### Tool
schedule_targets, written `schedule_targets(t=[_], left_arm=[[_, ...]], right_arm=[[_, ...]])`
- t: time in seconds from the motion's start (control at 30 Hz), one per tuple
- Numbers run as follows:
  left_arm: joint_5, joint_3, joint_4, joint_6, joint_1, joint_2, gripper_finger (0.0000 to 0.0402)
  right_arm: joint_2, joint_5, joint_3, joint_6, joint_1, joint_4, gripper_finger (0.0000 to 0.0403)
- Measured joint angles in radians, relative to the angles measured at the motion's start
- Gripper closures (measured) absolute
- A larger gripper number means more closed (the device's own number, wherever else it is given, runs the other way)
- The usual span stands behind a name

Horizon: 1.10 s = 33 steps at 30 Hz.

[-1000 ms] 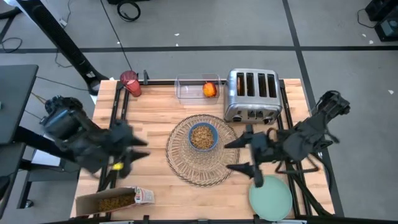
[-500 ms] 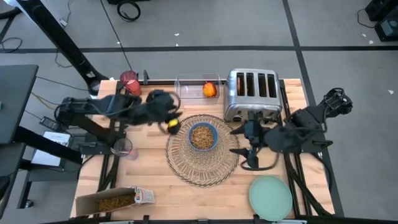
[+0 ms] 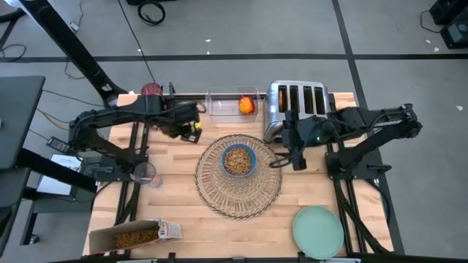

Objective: Arrange a breakfast setting
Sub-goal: Adjust the transparent cup

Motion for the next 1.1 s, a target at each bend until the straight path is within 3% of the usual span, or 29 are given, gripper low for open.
schedule_targets(t=[0.17,0.43,0.77,0.93,1.1], left_arm=[[0.119,0.0,-0.125,-0.204,-0.086,0.0,0.0232],[0.216,-0.056,-0.13,-0.482,-0.237,0.0,0.0232],[0.235,-0.119,-0.131,-0.728,-0.297,-0.001,0.0232],[0.294,-0.184,-0.132,-0.827,-0.319,-0.001,0.0233],[0.252,-0.205,-0.131,-0.873,-0.398,-0.001,0.0242]], right_arm=[[-0.071,-0.091,-0.047,-0.091,-0.102,0.015,0.0096],[-0.184,-0.16,-0.169,-0.123,-0.228,0.047,0.0096],[-0.282,-0.16,-0.306,-0.064,-0.254,0.066,0.0096],[-0.289,-0.154,-0.342,0.008,-0.254,0.093,0.0096],[-0.289,-0.153,-0.358,0.019,-0.255,0.129,0.0096]])
